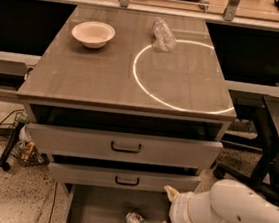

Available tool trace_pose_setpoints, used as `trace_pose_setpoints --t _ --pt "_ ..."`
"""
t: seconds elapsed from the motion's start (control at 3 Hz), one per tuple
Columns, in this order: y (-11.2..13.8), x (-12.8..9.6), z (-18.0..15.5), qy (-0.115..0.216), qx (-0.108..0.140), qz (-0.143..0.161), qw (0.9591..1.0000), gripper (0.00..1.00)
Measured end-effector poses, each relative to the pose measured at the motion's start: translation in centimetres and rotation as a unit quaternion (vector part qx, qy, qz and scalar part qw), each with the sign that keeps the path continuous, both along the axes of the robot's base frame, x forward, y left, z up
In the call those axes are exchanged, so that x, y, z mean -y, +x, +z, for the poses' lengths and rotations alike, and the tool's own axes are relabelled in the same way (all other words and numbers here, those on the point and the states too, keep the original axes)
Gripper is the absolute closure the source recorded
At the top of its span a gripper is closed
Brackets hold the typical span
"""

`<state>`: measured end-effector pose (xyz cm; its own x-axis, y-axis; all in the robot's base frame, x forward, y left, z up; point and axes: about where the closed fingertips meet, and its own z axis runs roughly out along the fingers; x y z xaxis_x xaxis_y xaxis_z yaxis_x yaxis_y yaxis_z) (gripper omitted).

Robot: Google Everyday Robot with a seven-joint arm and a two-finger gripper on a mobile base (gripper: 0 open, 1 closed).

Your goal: Pick 7up can from bottom drawer and place on counter

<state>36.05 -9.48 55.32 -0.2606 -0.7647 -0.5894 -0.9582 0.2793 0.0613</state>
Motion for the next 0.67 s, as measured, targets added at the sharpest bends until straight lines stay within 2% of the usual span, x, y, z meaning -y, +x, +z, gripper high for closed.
trace_pose_setpoints --t 0.33,0.67 --pt "-0.4 -1.1 -4.9 0.017 -0.012 -0.023 0.9995 0.00" --pt "0.6 -2.4 -10.8 0.031 -0.012 -0.044 0.9985 0.00"
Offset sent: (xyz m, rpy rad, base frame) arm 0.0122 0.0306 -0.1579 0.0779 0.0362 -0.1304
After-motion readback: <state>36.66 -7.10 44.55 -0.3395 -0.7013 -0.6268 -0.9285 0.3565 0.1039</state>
